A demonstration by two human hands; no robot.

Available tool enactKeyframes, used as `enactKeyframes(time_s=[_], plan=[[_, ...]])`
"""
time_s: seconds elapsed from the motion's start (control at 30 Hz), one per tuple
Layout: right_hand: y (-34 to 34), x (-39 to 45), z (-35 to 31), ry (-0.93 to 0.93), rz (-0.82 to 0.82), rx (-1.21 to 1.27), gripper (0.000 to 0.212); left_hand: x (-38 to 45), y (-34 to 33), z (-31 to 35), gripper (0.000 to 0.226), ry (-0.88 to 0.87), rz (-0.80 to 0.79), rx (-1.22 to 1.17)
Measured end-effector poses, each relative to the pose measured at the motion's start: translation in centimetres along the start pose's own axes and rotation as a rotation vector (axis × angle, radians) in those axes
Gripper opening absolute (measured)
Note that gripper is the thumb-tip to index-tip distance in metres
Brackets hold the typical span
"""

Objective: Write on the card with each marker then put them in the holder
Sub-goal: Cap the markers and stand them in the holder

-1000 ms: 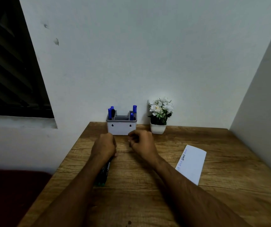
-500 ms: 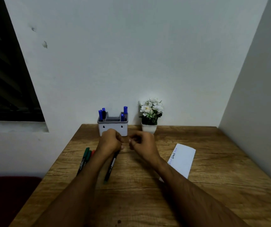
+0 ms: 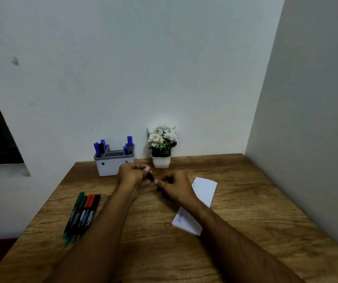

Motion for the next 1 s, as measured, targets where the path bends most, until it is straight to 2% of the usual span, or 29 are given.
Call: enactKeyframes(time_s=[0.13, 0.23, 0.3, 0.37, 0.43, 0.5, 0.57, 0.63, 0.73, 0.83, 0.93, 1.0], plan=[[0.6, -0.5, 0.8, -0.009, 0.001, -0.006, 0.031, -0.6, -2.1, -0.4, 0.009, -0.012, -0.054, -0.171], [0.7, -0.7, 0.4, -0.026, -0.015, -0.005, 0.029, -0.8, -3.0, -1.1, 0.012, 0.031, -0.041, -0.312], [1.1, -1.0, 0.4, -0.057, -0.059, -0.015, 0.030, -0.7, -2.2, -1.5, 0.016, 0.047, 0.025, -0.432], [1.3, -1.9, 1.5, -0.087, -0.147, -0.018, 0.035, -0.3, 0.9, -1.3, 0.013, 0.010, 0.170, -0.492], [1.7, -3.0, 2.9, -0.105, -0.188, 0.019, 0.039, 0.4, 3.9, -0.2, 0.008, -0.050, 0.235, -0.316], [2.8, -3.6, 3.6, -0.104, -0.141, 0.112, 0.037, 1.1, 4.1, 0.9, 0.009, -0.090, 0.190, 0.136], [3.7, -3.7, 3.2, -0.047, -0.083, 0.230, 0.031, 0.9, 1.5, 1.2, 0.016, -0.179, 0.085, 0.484], [4.6, -3.8, 2.6, 0.000, -0.038, 0.363, 0.022, 0.0, -0.9, 1.0, 0.019, -0.306, 0.024, 0.694], [6.0, -4.5, 2.9, 0.013, 0.029, 0.530, 0.014, -0.1, -2.5, -0.1, 0.021, -0.338, 0.018, 0.975], [7.4, -5.0, 3.5, 0.026, 0.081, 0.648, 0.021, 0.3, -3.0, -1.0, 0.022, -0.303, -0.006, 1.090], [8.4, -5.1, 4.1, 0.045, 0.113, 0.766, 0.021, 0.2, -3.5, -1.6, 0.024, -0.317, -0.024, 1.126], [8.9, -4.9, 5.0, 0.015, 0.149, 0.886, 0.029, -0.1, -3.9, -1.5, 0.021, -0.346, -0.020, 1.175]])
Point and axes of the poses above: each hand's wrist, its own x-axis towards the middle knuckle, its own y-axis out of the back of the hand, z = x × y, the point moved 8 cm from there along x, towards the middle knuckle, and after that the axes turned 15 degrees about -z, right-handed, at the moved point
